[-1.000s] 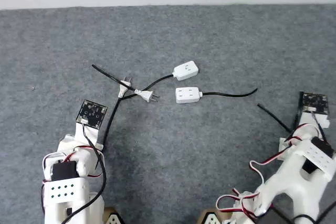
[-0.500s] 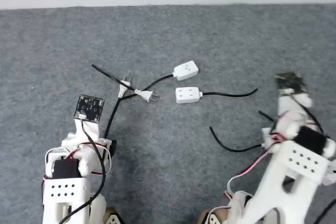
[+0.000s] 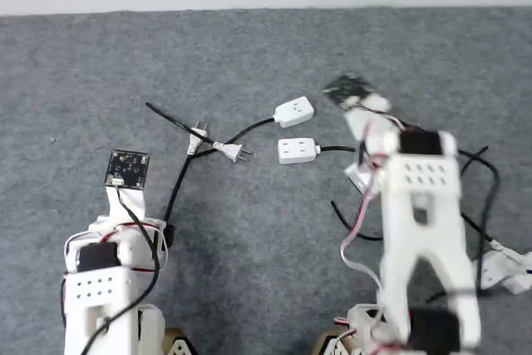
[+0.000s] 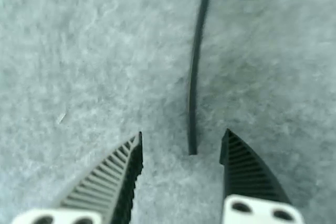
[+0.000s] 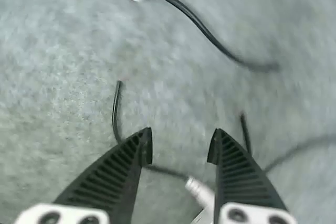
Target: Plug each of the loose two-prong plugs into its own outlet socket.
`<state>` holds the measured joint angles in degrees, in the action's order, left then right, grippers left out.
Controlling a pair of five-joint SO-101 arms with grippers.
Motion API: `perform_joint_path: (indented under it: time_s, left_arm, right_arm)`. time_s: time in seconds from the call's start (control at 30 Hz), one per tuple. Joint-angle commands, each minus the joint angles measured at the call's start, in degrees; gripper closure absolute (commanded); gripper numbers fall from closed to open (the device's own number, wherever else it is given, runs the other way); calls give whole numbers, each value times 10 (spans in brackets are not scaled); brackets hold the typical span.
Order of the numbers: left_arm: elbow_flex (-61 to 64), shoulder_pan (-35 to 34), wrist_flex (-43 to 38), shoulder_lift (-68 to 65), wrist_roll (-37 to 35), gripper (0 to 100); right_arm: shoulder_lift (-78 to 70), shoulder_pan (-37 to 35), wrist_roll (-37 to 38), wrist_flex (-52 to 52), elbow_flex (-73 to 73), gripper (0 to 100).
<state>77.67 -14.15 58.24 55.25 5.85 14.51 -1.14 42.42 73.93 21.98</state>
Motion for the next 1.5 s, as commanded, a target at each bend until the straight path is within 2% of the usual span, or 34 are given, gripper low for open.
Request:
perform_joint_path:
  time_s: [0.0, 0.1, 0.27, 0.5, 0.73, 1.03, 1.13, 1.23, 1.27, 1.3, 1.4, 1.47]
  left_arm:
    - [-45, -25, -58, -74, -5, 769]
    - [-51, -33, -102, -124, -5, 769]
    - [-62, -34, -103, -144, -2, 769]
    - [-61, -34, -103, -144, -1, 769]
    - [-61, -34, -91, -144, 33, 769]
    - [-62, -32, -90, -144, 34, 769]
    - [-62, -32, -90, -144, 34, 769]
    - [-62, -32, -90, -144, 34, 769]
    - [-62, -32, -90, -144, 34, 769]
    - [-62, -32, -90, -144, 34, 769]
    - [-62, -32, -90, -144, 34, 769]
    - [-62, -33, -90, -144, 34, 769]
  right_arm:
    - [-86, -31, 84, -44, -84, 827]
    - [-158, -47, 126, -90, -127, 819]
    - [-273, -76, 203, -111, -206, 765]
    - [-422, -121, 257, -27, -377, 725]
    - [-559, -128, 297, 13, -535, 725]
    - [-676, -128, 321, 74, -673, 730]
    - [-697, -134, 324, 93, -695, 795]
    - [-704, -138, 324, 107, -697, 974]
    - [-703, -138, 322, 118, -697, 998]
    - [-701, -138, 320, 137, -697, 974]
    - [-689, -139, 311, 211, -697, 991]
    - [-676, -145, 260, 237, -697, 991]
